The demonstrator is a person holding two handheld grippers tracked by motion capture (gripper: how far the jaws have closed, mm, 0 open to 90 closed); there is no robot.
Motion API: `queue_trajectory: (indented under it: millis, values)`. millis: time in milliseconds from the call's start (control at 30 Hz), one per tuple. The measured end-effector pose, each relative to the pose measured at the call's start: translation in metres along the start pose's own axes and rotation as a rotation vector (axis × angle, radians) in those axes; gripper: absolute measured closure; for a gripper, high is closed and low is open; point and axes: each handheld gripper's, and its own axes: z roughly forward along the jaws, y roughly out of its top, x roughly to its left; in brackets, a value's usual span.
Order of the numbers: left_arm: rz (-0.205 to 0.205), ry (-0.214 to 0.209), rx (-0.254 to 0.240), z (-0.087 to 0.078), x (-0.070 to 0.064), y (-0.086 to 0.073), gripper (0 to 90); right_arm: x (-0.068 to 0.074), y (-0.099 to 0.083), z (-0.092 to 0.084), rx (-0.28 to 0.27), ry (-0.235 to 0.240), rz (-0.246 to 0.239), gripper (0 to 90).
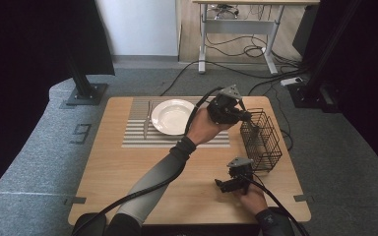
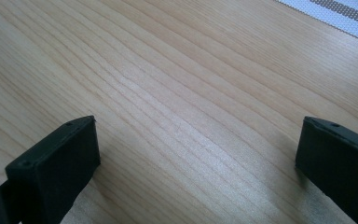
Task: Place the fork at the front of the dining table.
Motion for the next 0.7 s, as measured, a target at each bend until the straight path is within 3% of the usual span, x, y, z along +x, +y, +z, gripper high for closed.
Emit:
queue_trajectory:
  millis: [200, 300, 700]
  values:
    - [0.004, 0.022, 0.014, -0.027, 0.003, -0.005, 86.5, 0.000, 0.000, 0.000, -0.001, 0.002, 0.002, 0.0]
    - [0.010, 0.039, 0.048, -0.037, 0.005, -0.014, 86.5, 0.000, 0.000, 0.000, 0.000, 0.002, 0.000, 0.0]
    - [-0.052, 0.049, 0.118, -0.055, 0.019, -0.071, 86.5, 0.000, 0.001, 0.001, -0.004, 0.005, -0.002, 0.0]
